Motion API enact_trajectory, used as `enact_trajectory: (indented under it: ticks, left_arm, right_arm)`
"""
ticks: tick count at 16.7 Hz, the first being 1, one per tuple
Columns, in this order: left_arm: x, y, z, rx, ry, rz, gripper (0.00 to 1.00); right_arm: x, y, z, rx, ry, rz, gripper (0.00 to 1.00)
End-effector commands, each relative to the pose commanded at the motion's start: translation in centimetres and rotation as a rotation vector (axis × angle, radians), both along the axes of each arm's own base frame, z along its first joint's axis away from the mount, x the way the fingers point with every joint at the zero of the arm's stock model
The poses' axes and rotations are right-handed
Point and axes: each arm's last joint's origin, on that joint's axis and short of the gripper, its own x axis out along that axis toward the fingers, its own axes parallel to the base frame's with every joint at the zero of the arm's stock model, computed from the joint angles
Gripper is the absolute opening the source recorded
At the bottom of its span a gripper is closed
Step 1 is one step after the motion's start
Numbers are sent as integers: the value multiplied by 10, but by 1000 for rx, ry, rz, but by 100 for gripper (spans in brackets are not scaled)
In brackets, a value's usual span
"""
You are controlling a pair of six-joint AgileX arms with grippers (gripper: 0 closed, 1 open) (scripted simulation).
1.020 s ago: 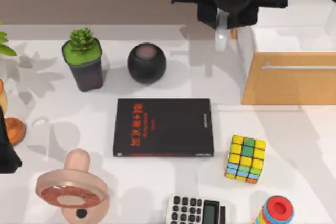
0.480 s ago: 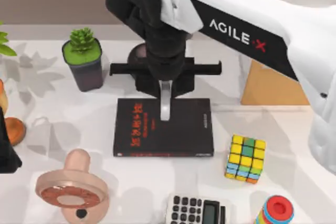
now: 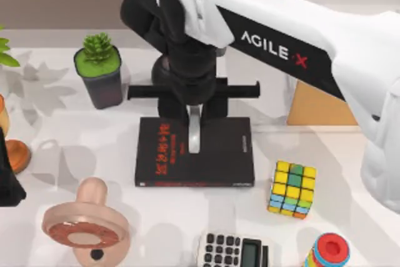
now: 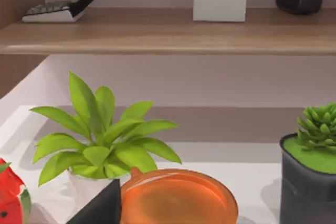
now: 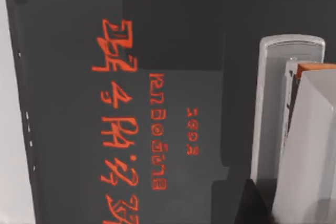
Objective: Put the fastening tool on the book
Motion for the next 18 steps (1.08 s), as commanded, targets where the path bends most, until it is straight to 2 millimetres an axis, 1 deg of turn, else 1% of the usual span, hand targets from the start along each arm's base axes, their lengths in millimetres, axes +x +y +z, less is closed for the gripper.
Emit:
enact_trajectory:
  ticks: [5,9,18]
  left_arm:
    - [0,0,0,0,0,0,100]
    - [0,0,0,0,0,0,100]
    - [0,0,0,0,0,0,100]
  right_arm:
    - [1,1,-29,-3,3,5,0]
    - [1,1,-30,-4,3,5,0]
    - [1,1,-30,-4,3,5,68]
